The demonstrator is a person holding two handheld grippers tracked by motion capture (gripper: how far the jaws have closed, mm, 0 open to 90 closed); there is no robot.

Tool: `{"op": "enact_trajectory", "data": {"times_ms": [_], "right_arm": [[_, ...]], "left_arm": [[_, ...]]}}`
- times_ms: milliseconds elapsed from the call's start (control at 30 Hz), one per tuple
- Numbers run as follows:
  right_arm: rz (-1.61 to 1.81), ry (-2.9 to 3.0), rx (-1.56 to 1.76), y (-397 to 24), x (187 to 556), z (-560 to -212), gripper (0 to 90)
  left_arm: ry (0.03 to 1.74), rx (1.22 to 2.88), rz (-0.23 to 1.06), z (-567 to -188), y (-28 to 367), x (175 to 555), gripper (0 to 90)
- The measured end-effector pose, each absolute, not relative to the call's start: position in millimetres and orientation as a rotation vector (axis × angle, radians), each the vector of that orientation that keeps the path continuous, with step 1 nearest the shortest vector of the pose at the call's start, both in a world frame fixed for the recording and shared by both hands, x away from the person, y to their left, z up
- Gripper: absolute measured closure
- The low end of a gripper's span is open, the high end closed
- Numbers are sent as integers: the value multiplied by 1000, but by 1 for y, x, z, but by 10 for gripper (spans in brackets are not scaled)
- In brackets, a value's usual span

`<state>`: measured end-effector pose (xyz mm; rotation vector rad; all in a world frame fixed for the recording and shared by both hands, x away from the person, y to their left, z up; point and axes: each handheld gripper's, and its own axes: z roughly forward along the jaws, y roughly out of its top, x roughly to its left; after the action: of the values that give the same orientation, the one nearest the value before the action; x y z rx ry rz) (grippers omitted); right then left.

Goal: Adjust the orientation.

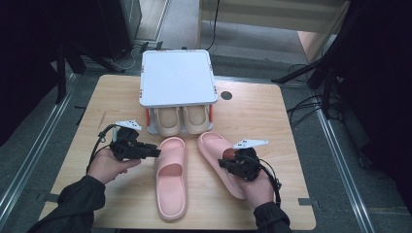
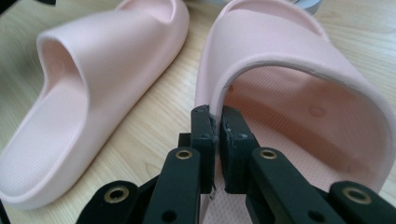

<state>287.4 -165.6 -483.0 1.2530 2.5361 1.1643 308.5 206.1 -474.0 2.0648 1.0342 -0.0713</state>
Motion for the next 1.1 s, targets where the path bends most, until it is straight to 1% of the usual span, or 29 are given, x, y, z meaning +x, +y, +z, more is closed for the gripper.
{"op": "enact_trajectory", "data": {"times_ms": [567, 800, 1100], "right_arm": [[1082, 2619, 1136, -133, 279, -500, 841], [1097, 2625, 1143, -123, 278, -502, 838], [1149, 2656, 1123, -112, 280, -505, 796]], "left_arm": [[1027, 2088, -87, -477, 203, 308, 635], [1027, 2094, -82, -477, 205, 306, 635], [1022, 2093, -67, -478, 209, 301, 633]]}}
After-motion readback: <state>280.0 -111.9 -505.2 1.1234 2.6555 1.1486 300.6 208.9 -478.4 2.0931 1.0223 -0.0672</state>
